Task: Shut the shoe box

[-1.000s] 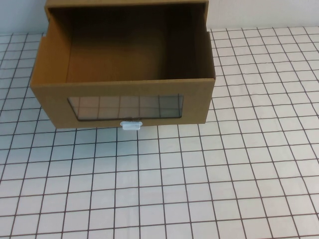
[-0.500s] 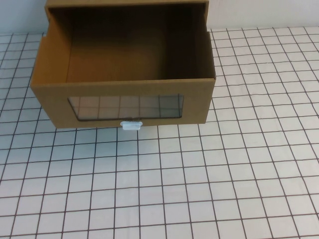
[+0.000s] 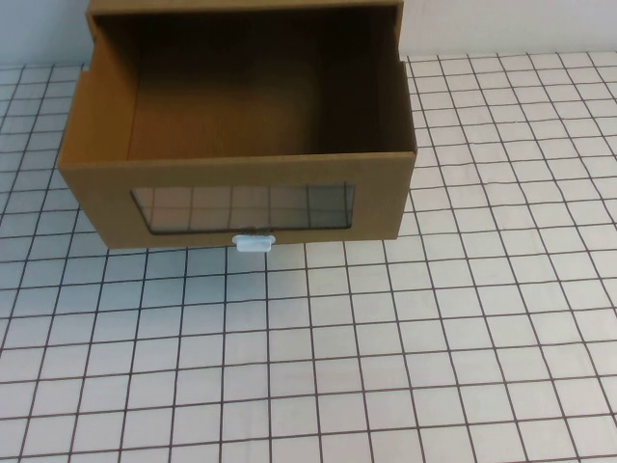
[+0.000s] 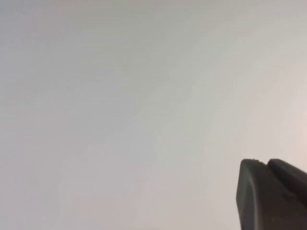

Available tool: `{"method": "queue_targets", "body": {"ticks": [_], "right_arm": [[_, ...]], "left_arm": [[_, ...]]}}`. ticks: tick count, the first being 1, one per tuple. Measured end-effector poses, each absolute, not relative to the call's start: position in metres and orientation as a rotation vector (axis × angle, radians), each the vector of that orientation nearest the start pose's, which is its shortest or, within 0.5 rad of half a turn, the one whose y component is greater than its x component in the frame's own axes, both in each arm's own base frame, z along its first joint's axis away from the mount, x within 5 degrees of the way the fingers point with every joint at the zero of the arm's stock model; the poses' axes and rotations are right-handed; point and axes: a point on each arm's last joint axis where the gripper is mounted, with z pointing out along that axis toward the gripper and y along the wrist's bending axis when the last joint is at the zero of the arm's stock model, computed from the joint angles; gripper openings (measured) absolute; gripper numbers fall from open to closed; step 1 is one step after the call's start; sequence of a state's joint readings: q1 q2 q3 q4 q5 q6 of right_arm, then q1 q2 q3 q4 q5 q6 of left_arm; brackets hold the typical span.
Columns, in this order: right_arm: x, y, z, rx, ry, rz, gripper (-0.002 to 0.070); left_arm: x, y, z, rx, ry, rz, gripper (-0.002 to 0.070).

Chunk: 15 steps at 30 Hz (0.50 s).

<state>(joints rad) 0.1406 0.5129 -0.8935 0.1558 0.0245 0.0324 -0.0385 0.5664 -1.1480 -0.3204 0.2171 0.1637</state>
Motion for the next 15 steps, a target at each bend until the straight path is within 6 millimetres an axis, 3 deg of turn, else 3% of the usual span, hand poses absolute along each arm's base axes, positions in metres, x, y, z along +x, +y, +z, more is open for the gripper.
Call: {"method": "queue_targets", "body": {"ticks": [4, 11, 15], "right_arm": [[0.119, 0.019, 0.449, -0.004, 1.397, 0.265, -0.0013], [0.167, 0.036, 0.416, 0.082, 1.663, 0.457, -0.0013], [0.179, 0.068, 0.39, -0.21, 1.86, 0.453, -0.0013]], "left_arm": [[0.073, -0.014, 0.52, 0.025, 1.282, -0.261, -0.0004], [0.123, -0.019, 0.509, 0.013, 1.434, -0.302, -0.0004], [0.162, -0.026, 0.498, 0.07, 1.581, -0.335, -0.0004]]}}
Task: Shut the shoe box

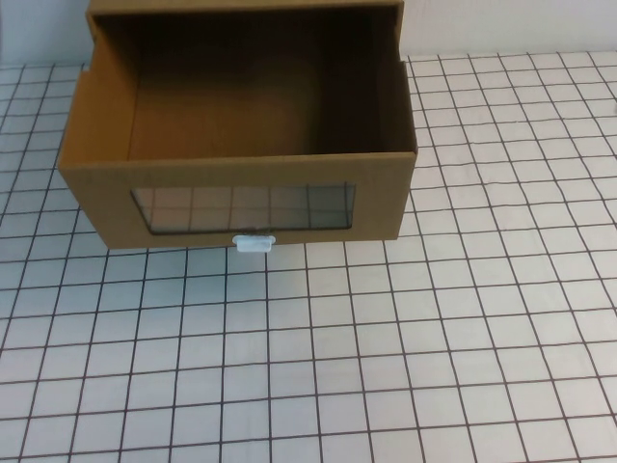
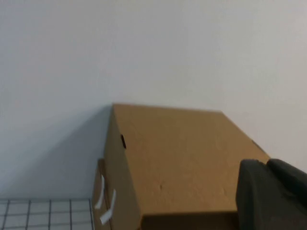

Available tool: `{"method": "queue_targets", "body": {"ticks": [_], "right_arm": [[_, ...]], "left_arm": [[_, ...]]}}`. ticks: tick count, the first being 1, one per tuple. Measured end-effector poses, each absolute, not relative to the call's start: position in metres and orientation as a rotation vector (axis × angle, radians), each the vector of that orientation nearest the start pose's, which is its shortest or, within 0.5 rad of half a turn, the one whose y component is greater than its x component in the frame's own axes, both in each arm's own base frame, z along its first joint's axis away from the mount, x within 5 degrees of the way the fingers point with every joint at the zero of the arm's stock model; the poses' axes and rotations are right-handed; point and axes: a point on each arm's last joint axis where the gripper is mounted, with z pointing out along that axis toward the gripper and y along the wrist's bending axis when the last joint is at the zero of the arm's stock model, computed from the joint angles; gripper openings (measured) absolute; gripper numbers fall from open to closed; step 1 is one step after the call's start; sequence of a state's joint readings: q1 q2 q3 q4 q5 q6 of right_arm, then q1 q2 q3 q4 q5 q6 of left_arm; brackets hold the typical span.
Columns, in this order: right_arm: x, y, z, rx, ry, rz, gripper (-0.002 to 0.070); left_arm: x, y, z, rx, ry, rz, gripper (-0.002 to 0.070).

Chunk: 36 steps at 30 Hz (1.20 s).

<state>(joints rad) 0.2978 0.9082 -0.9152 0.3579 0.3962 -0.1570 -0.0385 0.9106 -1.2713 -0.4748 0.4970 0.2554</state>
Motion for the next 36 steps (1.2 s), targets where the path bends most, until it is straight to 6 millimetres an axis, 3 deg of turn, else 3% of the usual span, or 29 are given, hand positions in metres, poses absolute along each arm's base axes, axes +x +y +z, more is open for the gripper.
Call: {"method": "queue_targets", "body": {"ticks": [4, 8, 11, 16, 21, 25, 36], "right_arm": [[0.179, 0.106, 0.37, -0.617, 2.013, 0.458, -0.0013], [0.178, 0.138, 0.376, -0.873, 2.103, 0.581, -0.0013], [0.171, 0.162, 0.381, -1.041, 2.026, 0.712, -0.0013], [0.158, 0.191, 0.375, -1.069, 1.881, 0.864, -0.0013], [0.161, 0.219, 0.349, -1.067, 1.889, 0.864, -0.0013], [0.179, 0.241, 0.332, -1.091, 1.946, 0.854, -0.0013], [0.244, 0.315, 0.3, -1.158, 1.94, 0.829, -0.0013]], "left_arm": [[0.21, -0.042, 0.493, 0.245, 1.712, -0.413, -0.0004], [0.261, -0.059, 0.489, 0.42, 1.819, -0.565, -0.0004], [0.302, -0.07, 0.478, 0.486, 1.869, -0.694, -0.0004], [0.378, -0.084, 0.444, 0.509, 1.935, -0.846, -0.0004], [0.428, -0.113, 0.406, 0.572, 2.013, -0.952, -0.0004], [0.451, -0.127, 0.381, 0.554, 2.065, -1.002, -0.0004], [0.453, -0.127, 0.384, 0.542, 2.072, -1.001, -0.0004]]}}
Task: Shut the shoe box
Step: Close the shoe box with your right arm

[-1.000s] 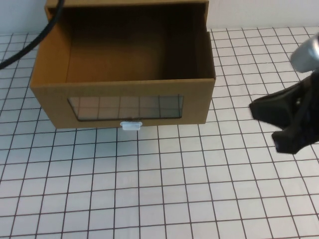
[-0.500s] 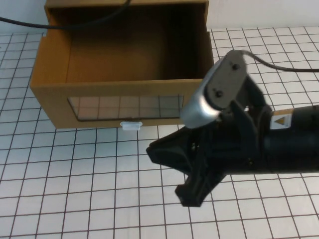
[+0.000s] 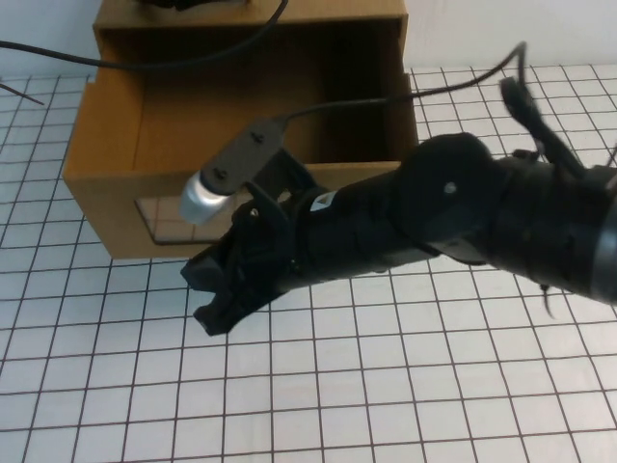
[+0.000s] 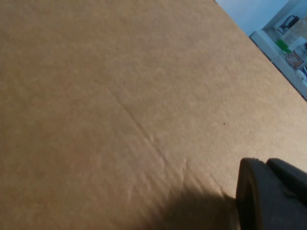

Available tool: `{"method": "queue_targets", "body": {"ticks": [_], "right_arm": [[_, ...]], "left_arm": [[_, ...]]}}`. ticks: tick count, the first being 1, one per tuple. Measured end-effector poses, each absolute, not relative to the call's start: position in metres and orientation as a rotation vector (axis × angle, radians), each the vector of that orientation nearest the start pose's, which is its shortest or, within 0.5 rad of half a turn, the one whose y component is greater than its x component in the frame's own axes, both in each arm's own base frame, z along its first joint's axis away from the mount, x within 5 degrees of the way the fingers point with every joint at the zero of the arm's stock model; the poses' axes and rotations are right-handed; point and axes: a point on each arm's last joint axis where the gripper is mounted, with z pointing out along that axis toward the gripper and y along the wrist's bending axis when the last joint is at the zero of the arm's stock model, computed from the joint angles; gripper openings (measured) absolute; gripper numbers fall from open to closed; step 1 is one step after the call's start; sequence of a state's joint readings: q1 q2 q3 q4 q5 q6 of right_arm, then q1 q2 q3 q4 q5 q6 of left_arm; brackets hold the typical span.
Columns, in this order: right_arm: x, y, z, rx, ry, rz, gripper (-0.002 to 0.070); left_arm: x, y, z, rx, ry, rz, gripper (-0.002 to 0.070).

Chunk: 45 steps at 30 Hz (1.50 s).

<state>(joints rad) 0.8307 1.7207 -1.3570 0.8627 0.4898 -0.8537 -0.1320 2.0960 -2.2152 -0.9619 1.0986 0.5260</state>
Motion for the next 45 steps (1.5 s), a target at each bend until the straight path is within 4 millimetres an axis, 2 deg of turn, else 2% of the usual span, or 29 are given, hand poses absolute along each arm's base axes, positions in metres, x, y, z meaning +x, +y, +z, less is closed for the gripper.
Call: {"method": "queue_targets", "body": {"ticks": [3, 7, 14, 22, 27, 33, 35, 39, 43, 45], "right_arm": [[0.26, 0.332, 0.287, -1.161, 1.942, 0.814, -0.0013], [0.287, 0.343, 0.283, -1.148, 1.94, 0.824, -0.0013], [0.354, 0.326, 0.292, -1.035, 1.932, 0.823, -0.0013], [0.387, 0.314, 0.303, -0.978, 1.9, 0.845, -0.0013], [0.395, 0.313, 0.302, -0.976, 1.892, 0.841, -0.0013], [0.394, 0.312, 0.301, -1.02, 1.879, 0.825, -0.0013], [0.392, 0.311, 0.307, -1.029, 1.861, 0.815, -0.0013], [0.383, 0.303, 0.335, -1.059, 1.785, 0.753, -0.0013], [0.367, 0.285, 0.389, -1.027, 1.651, 0.673, -0.0013], [0.357, 0.279, 0.406, -1.028, 1.613, 0.663, -0.0013]], "left_arm": [[0.453, -0.127, 0.384, 0.543, 2.074, -1.002, -0.0004], [0.453, -0.127, 0.383, 0.545, 2.075, -1.003, -0.0004], [0.452, -0.128, 0.383, 0.555, 2.08, -1.006, -0.0004], [0.452, -0.128, 0.383, 0.558, 2.08, -1.006, -0.0004], [0.452, -0.128, 0.382, 0.558, 2.081, -1.007, -0.0004], [0.452, -0.128, 0.382, 0.56, 2.08, -1.005, -0.0004], [0.452, -0.128, 0.382, 0.56, 2.08, -1.005, -0.0004], [0.453, -0.128, 0.382, 0.558, 2.079, -1.004, -0.0004], [0.452, -0.128, 0.382, 0.562, 2.08, -1.002, -0.0004], [0.452, -0.129, 0.382, 0.585, 2.08, -0.982, -0.0004]]}}
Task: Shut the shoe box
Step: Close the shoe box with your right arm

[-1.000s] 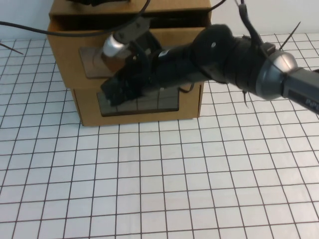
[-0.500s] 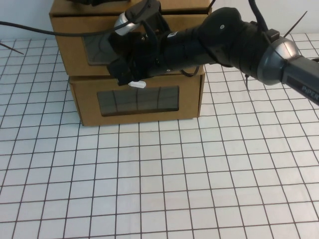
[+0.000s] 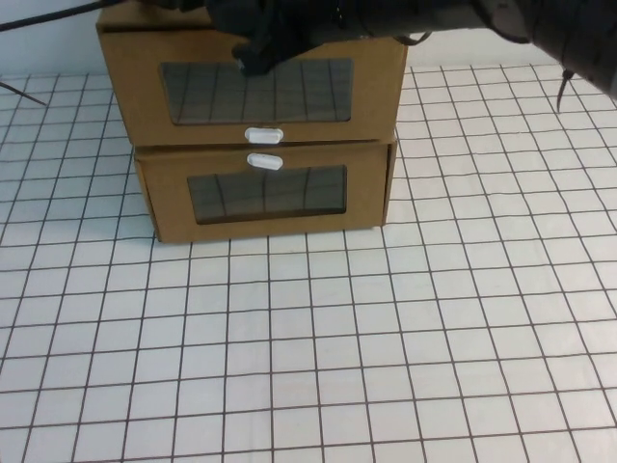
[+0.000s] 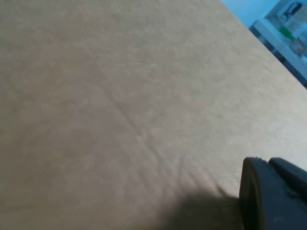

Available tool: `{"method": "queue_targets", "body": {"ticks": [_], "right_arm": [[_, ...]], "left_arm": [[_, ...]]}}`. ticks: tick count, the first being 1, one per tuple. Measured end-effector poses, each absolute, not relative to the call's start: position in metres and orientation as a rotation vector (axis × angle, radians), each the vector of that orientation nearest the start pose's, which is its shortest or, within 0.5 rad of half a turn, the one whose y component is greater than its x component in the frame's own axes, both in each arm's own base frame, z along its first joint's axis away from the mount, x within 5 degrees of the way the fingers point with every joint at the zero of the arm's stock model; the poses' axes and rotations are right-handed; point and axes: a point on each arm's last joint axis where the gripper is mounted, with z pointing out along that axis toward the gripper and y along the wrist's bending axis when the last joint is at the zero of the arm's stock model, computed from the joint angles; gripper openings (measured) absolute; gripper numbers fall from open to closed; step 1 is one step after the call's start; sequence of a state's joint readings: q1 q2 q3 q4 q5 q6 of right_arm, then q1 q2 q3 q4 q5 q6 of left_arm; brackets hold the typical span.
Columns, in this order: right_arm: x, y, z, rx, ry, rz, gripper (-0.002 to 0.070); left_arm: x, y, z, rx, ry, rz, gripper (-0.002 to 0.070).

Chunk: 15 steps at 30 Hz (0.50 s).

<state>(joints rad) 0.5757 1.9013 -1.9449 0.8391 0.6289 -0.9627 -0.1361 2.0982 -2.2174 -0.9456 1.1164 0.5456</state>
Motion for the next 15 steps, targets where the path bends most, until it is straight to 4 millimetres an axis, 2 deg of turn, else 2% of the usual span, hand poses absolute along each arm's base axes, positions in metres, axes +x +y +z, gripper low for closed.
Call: {"method": "queue_targets", "body": {"ticks": [4, 8, 11, 15], "right_arm": [[0.345, 0.274, 0.416, -1.093, 1.603, 0.646, -0.0013], [0.344, 0.268, 0.411, -1.168, 1.655, 0.585, -0.0013], [0.341, 0.266, 0.402, -1.237, 1.704, 0.583, -0.0013], [0.342, 0.266, 0.376, -1.239, 1.781, 0.596, -0.0013]], "left_arm": [[0.448, -0.137, 0.382, 0.627, 2.08, -1.011, -0.0004], [0.448, -0.137, 0.382, 0.63, 2.077, -1.015, -0.0004], [0.448, -0.137, 0.382, 0.63, 2.077, -1.015, -0.0004], [0.447, -0.138, 0.383, 0.623, 2.071, -1.031, -0.0004]]}}
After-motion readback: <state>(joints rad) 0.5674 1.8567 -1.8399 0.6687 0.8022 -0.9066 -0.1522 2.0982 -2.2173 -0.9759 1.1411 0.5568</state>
